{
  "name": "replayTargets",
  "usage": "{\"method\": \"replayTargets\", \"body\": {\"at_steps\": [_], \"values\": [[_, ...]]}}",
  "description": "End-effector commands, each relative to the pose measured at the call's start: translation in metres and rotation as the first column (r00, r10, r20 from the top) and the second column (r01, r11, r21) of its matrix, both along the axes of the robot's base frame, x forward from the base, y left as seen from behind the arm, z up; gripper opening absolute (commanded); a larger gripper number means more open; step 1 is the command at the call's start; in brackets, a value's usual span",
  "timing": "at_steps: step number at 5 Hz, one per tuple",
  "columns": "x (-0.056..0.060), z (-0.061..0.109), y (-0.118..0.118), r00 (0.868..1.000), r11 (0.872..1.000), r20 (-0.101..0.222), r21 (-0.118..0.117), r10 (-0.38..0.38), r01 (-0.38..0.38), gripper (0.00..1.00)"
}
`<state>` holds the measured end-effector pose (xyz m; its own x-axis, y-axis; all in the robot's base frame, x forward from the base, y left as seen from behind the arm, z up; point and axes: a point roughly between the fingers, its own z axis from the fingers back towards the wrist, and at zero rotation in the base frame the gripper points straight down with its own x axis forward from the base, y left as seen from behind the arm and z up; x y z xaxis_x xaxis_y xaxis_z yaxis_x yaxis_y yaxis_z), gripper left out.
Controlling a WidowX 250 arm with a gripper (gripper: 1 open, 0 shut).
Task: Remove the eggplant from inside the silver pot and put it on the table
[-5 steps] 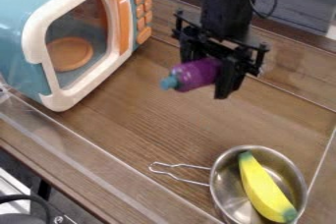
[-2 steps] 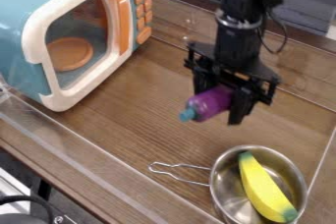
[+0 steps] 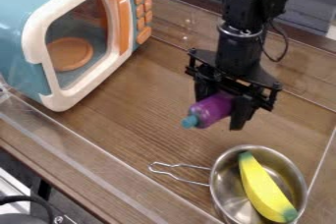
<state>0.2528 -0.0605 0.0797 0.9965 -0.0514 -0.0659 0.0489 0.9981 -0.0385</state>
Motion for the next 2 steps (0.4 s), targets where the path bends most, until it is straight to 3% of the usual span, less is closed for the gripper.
{"method": "replayTargets", "body": {"at_steps": [1, 2], "values": [[0.0053, 0.0095, 0.0067, 0.998, 0.999, 0.036, -0.008, 0.044, -0.043, 0.00], [0.0066, 0.0091, 0.0115, 0.997, 0.997, 0.031, -0.009, 0.074, -0.073, 0.00]]}}
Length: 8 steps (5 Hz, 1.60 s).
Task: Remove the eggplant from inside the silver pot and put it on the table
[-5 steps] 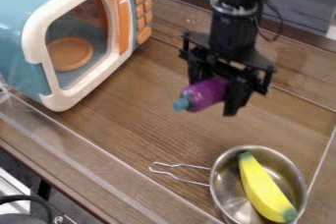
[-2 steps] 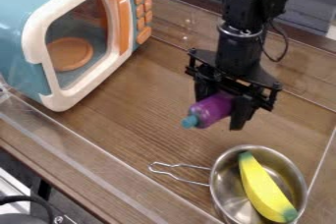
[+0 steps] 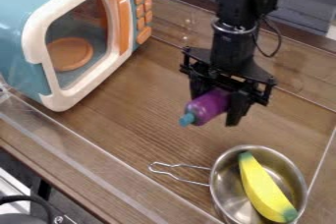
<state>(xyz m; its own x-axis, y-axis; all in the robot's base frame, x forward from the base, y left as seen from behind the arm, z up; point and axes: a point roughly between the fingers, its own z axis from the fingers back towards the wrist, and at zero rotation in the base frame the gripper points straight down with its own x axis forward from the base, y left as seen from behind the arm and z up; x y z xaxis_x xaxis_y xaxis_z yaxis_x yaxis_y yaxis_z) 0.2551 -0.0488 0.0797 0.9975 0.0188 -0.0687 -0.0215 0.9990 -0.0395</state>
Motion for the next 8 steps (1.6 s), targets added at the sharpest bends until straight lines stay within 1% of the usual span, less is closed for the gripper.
{"method": "replayTargets", "body": {"at_steps": [1, 2, 3, 4, 5, 6, 7, 8], "values": [[0.005, 0.006, 0.002, 1.000, 1.000, 0.025, -0.008, 0.014, -0.013, 1.00], [-0.002, -0.001, 0.004, 1.000, 1.000, 0.013, -0.005, 0.002, -0.002, 1.00], [-0.009, -0.013, 0.002, 1.000, 1.000, 0.000, -0.005, -0.012, 0.012, 1.00], [-0.015, -0.020, -0.003, 1.000, 1.000, -0.016, -0.007, -0.024, 0.024, 1.00], [-0.015, -0.009, 0.011, 1.000, 1.000, -0.023, -0.003, -0.017, 0.017, 1.00], [-0.013, 0.007, 0.025, 1.000, 1.000, -0.007, -0.006, -0.001, 0.001, 1.00], [-0.003, 0.043, 0.067, 0.995, 0.999, 0.084, -0.017, 0.047, -0.046, 1.00], [0.008, 0.053, 0.110, 0.979, 0.997, 0.188, -0.022, 0.079, -0.076, 1.00]]}}
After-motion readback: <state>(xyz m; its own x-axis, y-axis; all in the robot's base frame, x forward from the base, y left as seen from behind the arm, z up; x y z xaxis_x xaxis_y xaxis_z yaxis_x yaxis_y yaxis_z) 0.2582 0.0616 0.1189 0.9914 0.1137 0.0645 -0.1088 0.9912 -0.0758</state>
